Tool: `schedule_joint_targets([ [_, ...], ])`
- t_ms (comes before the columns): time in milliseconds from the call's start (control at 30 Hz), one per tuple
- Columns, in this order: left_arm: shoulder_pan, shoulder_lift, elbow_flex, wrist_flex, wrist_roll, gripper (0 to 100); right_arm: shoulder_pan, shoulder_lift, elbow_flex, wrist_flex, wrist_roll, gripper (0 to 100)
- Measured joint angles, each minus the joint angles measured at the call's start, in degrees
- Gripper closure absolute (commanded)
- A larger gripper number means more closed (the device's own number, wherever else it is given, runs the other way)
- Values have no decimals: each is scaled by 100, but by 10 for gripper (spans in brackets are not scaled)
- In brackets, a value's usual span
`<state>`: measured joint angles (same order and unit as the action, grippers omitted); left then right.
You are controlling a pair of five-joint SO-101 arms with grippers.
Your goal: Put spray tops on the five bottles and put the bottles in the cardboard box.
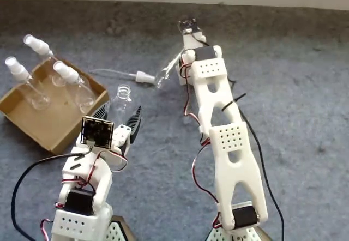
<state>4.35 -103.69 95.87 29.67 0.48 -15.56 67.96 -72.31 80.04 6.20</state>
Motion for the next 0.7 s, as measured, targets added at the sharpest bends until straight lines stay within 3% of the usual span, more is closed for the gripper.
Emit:
schedule_joint_targets([
  [133, 0, 0, 0, 0, 0, 916, 70, 0, -18, -26, 0, 938],
  [433, 0, 0, 0, 0, 0, 915, 62, 9, -158, 44, 0, 943],
  [700, 123, 0, 0, 0, 0, 912, 62, 18, -1846, 1495, 0, 943],
])
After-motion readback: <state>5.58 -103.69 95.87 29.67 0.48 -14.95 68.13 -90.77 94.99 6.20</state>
